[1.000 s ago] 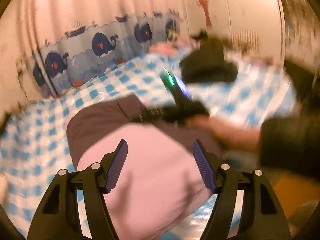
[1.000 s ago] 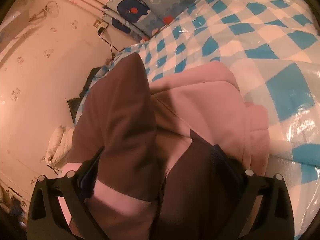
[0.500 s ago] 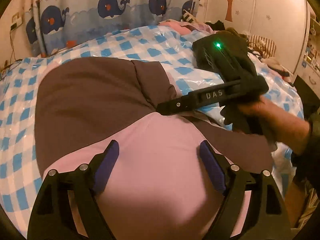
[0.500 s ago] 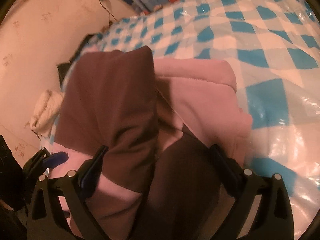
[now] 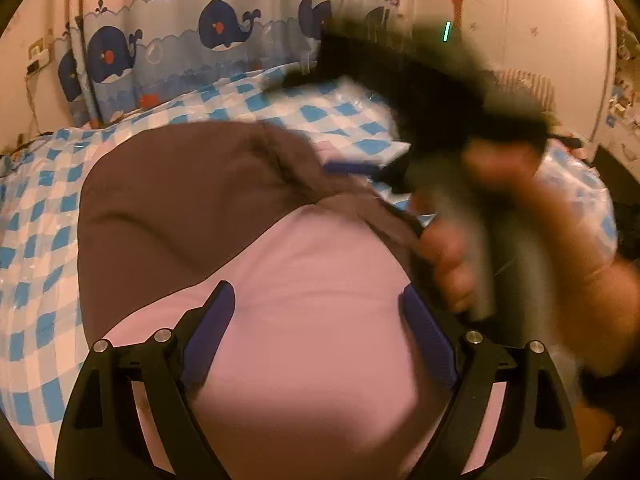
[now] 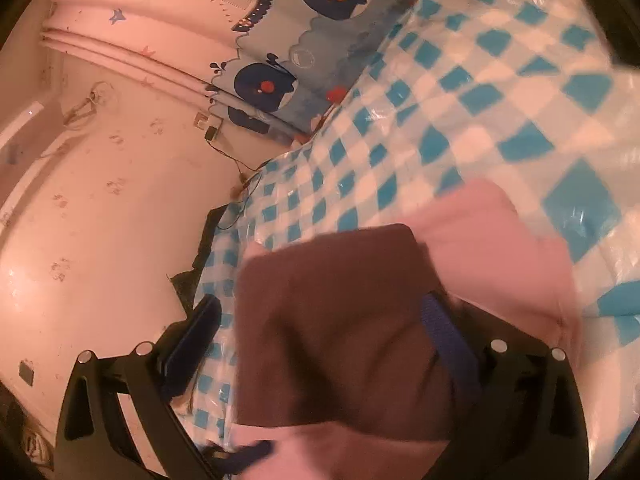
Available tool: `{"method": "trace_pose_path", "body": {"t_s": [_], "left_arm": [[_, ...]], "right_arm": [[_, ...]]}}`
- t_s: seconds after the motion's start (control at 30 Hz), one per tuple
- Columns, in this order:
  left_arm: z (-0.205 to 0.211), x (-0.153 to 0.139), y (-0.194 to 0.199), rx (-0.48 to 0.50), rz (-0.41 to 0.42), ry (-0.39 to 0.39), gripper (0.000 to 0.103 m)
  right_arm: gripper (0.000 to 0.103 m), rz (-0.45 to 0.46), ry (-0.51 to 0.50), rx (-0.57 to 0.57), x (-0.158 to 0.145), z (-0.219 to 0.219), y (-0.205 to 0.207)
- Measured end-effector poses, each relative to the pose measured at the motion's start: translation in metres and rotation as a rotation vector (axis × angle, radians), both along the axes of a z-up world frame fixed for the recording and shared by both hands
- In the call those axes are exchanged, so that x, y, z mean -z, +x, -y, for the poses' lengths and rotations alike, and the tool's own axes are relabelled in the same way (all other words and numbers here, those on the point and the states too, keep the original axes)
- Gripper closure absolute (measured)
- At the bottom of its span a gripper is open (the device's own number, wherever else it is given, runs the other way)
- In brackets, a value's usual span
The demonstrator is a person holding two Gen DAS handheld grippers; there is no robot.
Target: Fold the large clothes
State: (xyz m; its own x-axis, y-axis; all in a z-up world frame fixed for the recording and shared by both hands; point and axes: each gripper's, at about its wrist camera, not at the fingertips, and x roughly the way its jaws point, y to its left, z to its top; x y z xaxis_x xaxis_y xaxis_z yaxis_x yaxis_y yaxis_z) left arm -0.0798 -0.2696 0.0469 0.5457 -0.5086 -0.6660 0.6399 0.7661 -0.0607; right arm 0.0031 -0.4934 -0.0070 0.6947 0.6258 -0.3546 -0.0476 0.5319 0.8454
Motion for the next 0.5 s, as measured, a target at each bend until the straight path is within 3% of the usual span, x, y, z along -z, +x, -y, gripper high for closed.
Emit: {"method": "trace_pose_path", "body": {"t_s": [0.13, 0.2, 0.27, 0.3, 0.37, 0.43, 0.5], "left_arm": [[-0.021, -0.012, 0.002, -0.025, -0.028, -0.155, 0.022], [-0.035, -0.023, 0.009, -0.100, -0.027, -0.237, 0.022], [-0.044, -0.027, 0.022, -0.169, -0.023, -0.270, 0.022], [-0.047, -0.021, 0.034, -0.184, -0.062, -0.283, 0.022], [-0.042, -0.006, 0.047, -0.189, -0.118, -0.262, 0.021], [-0.026, 0.007, 0.047, -0.190, -0.092, -0.159, 0.013], [-0.014, 0.012, 0.048, -0.204, -0.062, -0.062, 0.013]], "right_arm": [[0.008, -0.048, -0.007, 0.054, 0.031, 0.016, -0.006], [0.010, -0.024, 0.025, 0.099, 0.041, 0.024, -0.012], [0.014, 0.016, 0.001, 0.126, 0.045, 0.021, -0.021], [0.015, 0.032, -0.012, 0.143, 0.049, 0.020, -0.025], [0.017, 0.031, -0.001, 0.151, 0.056, 0.022, -0.023], [0.017, 0.015, -0.023, 0.138, 0.055, 0.020, -0.017], [0.017, -0.013, -0.054, 0.117, 0.048, 0.019, -0.013]]}}
